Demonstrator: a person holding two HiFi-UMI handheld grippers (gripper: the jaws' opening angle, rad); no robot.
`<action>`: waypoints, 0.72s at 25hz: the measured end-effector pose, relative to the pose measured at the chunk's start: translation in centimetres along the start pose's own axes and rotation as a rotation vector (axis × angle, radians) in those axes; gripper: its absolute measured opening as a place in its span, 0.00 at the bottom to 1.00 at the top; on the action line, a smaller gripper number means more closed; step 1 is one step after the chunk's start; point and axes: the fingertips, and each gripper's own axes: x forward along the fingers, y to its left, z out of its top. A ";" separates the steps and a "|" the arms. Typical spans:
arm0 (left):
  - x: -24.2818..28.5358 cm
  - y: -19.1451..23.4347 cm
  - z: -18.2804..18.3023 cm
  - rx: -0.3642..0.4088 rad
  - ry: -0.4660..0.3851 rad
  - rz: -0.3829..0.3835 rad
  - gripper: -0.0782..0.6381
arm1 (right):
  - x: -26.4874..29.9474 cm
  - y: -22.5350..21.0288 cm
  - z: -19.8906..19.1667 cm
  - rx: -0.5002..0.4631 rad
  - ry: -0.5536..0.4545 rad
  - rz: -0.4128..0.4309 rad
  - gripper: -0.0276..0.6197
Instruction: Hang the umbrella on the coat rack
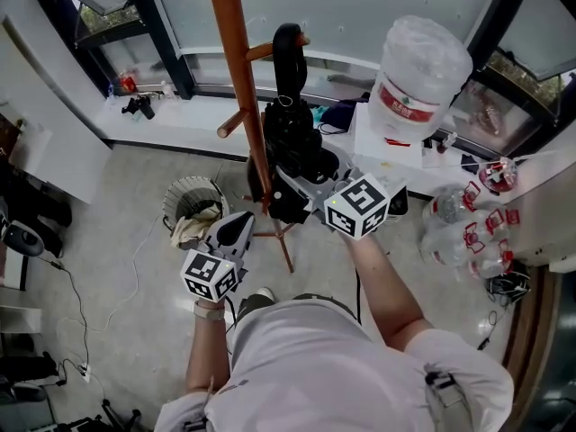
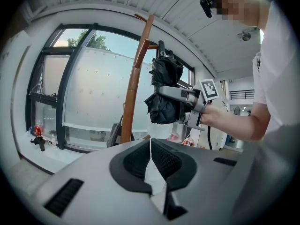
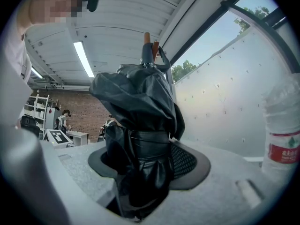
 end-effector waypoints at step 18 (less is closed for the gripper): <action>-2.0 1.7 -1.4 -0.040 0.015 0.073 0.11 | 2.3 0.7 -2.0 -0.007 0.034 0.031 0.45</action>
